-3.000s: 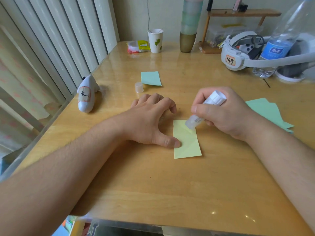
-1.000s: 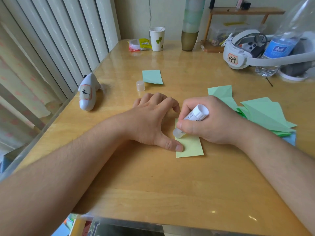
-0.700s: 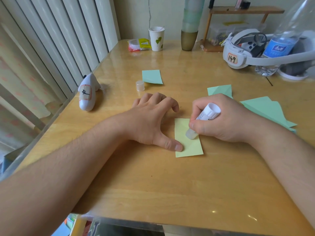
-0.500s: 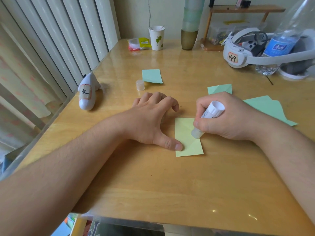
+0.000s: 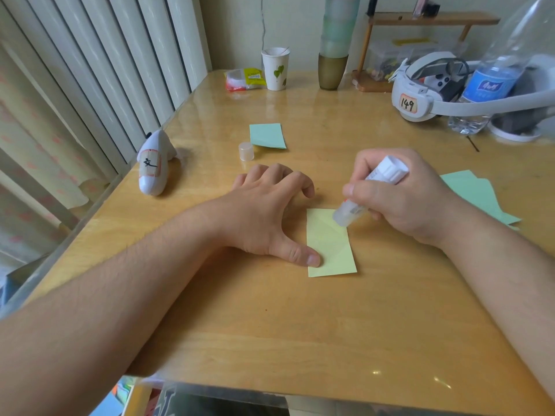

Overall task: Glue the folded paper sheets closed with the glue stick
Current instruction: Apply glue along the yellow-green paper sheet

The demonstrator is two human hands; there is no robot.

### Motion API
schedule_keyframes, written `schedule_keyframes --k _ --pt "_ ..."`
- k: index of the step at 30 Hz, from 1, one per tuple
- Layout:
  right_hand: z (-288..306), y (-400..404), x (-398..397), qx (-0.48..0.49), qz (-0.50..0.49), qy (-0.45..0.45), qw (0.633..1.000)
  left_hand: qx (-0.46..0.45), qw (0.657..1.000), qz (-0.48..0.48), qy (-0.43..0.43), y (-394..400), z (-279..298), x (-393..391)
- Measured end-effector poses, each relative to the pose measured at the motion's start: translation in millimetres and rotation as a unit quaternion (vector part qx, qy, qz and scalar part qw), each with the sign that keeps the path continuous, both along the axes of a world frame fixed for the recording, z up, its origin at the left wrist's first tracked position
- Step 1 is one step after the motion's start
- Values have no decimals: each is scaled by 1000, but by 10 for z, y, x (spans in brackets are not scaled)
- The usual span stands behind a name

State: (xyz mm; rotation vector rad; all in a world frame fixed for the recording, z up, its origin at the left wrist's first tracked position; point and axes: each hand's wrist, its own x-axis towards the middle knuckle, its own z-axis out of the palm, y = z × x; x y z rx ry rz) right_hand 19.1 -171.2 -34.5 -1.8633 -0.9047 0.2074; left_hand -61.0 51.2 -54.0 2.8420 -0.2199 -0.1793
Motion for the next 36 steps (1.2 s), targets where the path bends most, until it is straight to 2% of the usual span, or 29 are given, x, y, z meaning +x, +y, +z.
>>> schedule_keyframes --k 8,22,33,36 --pt "-126 141 -112 -100 51 -19 994 5 1000 -11 10 17 4 -11" --pt "43 -15 -94 -176 45 -22 983 0 1000 -12 6 -2 28 -33" --pt "43 -42 -60 -191 32 -38 980 -7 1000 -14 3 4 17 -29" --pt "62 -62 -54 -140 45 -23 989 -8 1000 -16 3 11 21 -30"
